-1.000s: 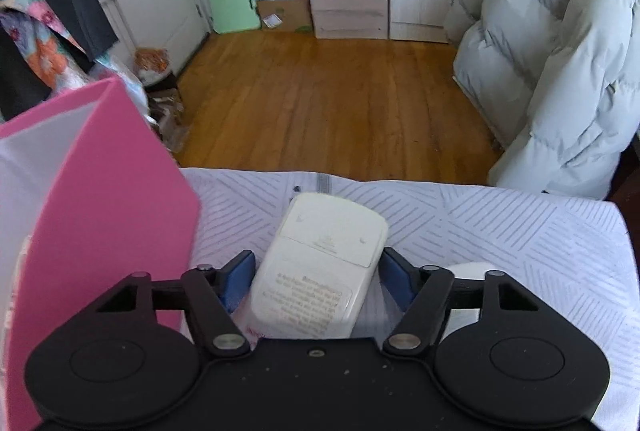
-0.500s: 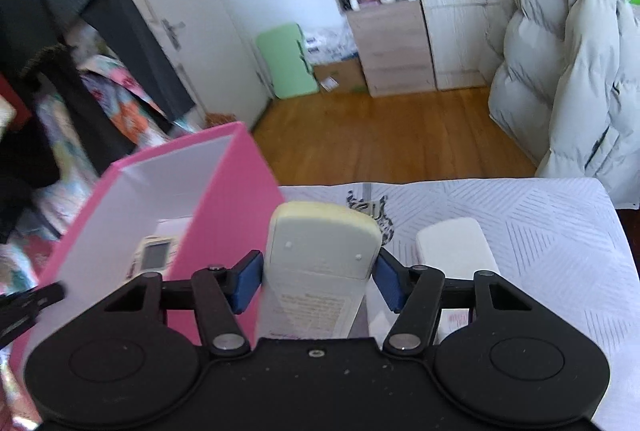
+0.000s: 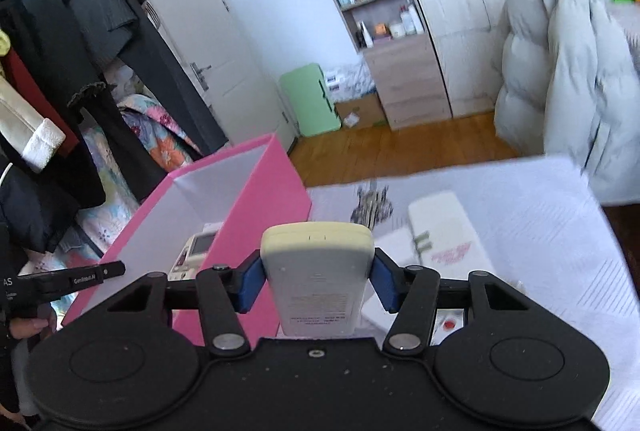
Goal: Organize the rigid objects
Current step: 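Lift the cream remote upright in the right tool, then lower the cream remote into the box beside the others and release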
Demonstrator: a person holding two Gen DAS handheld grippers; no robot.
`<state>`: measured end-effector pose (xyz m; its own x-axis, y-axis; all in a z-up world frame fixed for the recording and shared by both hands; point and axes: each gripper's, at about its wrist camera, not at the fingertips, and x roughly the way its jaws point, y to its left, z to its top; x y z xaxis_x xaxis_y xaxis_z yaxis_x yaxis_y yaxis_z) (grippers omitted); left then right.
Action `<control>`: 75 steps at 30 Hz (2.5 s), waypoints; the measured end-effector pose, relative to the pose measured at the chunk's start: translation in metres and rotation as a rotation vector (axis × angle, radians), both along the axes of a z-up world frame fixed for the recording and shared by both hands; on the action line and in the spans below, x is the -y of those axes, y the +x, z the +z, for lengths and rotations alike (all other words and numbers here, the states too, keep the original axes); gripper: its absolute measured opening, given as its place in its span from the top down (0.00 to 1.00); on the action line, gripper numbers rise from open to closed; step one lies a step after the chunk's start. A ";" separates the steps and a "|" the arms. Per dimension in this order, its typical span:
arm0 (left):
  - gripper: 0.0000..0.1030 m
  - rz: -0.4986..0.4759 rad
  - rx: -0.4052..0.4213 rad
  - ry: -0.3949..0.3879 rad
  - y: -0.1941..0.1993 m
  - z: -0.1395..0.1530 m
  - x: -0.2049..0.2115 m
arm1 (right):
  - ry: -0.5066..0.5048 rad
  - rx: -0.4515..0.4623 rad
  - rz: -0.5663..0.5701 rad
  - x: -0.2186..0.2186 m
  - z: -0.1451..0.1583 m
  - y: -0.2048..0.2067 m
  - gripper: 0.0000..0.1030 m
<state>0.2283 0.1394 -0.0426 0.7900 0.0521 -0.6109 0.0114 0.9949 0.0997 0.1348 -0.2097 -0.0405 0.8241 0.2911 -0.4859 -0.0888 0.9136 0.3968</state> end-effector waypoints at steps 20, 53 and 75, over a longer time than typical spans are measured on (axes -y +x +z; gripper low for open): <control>0.94 0.010 0.005 -0.022 -0.001 0.000 0.000 | 0.158 0.210 0.287 -0.053 0.061 0.031 0.41; 0.94 0.000 -0.003 -0.040 0.000 -0.002 -0.003 | -0.399 -0.011 0.499 -0.141 0.014 0.080 0.41; 0.94 -0.004 0.007 -0.038 -0.001 -0.004 0.000 | -0.580 -0.149 0.518 -0.176 0.010 0.084 0.41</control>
